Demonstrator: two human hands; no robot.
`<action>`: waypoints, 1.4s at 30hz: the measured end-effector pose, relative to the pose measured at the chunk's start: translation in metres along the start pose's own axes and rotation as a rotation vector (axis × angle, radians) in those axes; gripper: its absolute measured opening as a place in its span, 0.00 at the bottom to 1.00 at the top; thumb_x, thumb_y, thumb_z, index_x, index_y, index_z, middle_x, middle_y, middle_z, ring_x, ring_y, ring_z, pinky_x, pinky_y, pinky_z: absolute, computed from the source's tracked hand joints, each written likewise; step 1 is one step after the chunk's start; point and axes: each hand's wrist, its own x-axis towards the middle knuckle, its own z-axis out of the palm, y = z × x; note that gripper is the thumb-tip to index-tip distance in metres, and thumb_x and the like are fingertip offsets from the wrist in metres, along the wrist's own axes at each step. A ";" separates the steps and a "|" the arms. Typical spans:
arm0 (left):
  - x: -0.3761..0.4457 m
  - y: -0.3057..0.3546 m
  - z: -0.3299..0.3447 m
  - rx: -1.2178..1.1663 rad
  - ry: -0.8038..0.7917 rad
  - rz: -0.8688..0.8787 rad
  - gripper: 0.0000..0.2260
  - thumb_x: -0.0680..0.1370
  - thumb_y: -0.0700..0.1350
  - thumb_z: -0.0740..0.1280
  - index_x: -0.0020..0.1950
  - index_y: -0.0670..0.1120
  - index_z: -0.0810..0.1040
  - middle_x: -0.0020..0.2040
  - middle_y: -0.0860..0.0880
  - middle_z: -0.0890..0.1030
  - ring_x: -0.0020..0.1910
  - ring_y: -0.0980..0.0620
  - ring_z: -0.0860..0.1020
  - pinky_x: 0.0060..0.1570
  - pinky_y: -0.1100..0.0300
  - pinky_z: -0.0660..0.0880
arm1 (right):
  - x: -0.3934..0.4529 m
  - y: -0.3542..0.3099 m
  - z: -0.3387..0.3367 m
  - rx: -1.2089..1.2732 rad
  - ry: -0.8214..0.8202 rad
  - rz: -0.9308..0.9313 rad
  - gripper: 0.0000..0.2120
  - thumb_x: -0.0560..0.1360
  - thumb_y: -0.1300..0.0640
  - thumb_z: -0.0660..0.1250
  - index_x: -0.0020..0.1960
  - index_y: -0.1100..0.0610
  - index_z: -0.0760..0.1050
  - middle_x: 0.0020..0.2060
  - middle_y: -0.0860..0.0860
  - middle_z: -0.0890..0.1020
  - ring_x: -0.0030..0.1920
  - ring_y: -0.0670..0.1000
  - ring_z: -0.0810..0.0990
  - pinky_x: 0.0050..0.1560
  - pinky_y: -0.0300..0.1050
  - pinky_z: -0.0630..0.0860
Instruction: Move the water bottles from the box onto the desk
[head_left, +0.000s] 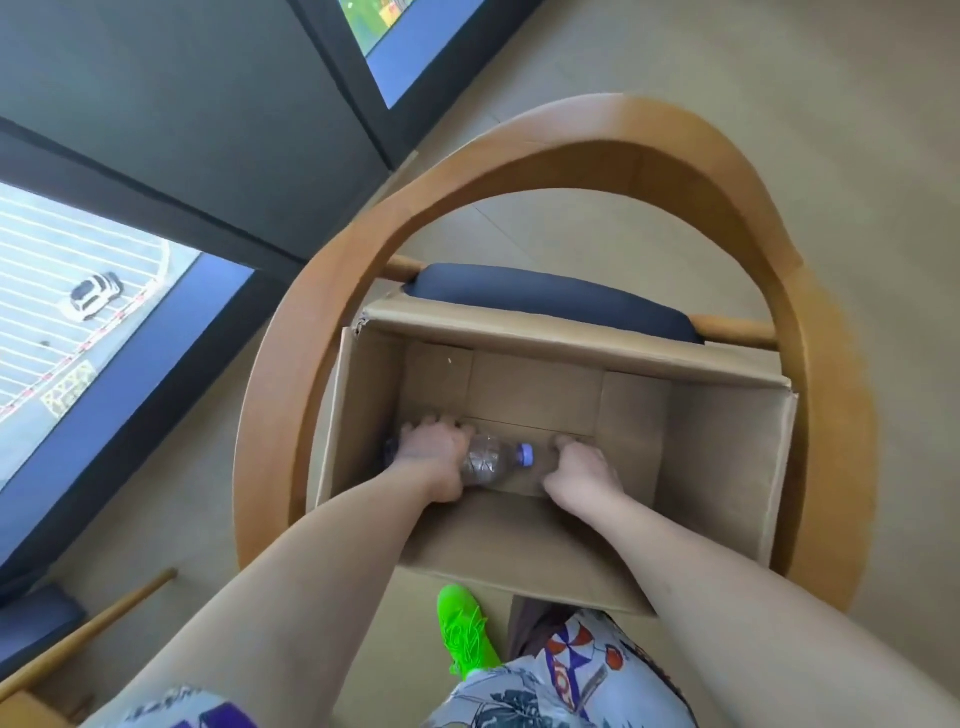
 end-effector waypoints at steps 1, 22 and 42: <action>-0.006 0.000 -0.003 -0.003 0.006 -0.004 0.30 0.72 0.46 0.73 0.73 0.51 0.69 0.69 0.44 0.72 0.69 0.41 0.70 0.64 0.44 0.70 | -0.004 0.000 -0.002 -0.003 0.008 -0.009 0.31 0.74 0.56 0.65 0.76 0.48 0.67 0.71 0.54 0.74 0.69 0.58 0.74 0.64 0.47 0.73; -0.277 -0.030 -0.048 -0.854 0.545 -0.179 0.24 0.60 0.52 0.78 0.52 0.55 0.73 0.47 0.53 0.79 0.46 0.54 0.79 0.36 0.59 0.78 | -0.203 -0.121 -0.041 -0.333 0.307 -0.637 0.17 0.77 0.48 0.70 0.63 0.51 0.75 0.55 0.52 0.82 0.51 0.53 0.80 0.47 0.46 0.77; -0.650 -0.025 0.376 -2.490 1.504 -0.393 0.09 0.73 0.38 0.67 0.52 0.39 0.76 0.42 0.39 0.78 0.38 0.42 0.79 0.43 0.53 0.79 | -0.540 -0.130 0.344 -0.908 -0.001 -1.526 0.24 0.72 0.49 0.73 0.66 0.53 0.76 0.60 0.53 0.81 0.56 0.53 0.80 0.50 0.41 0.73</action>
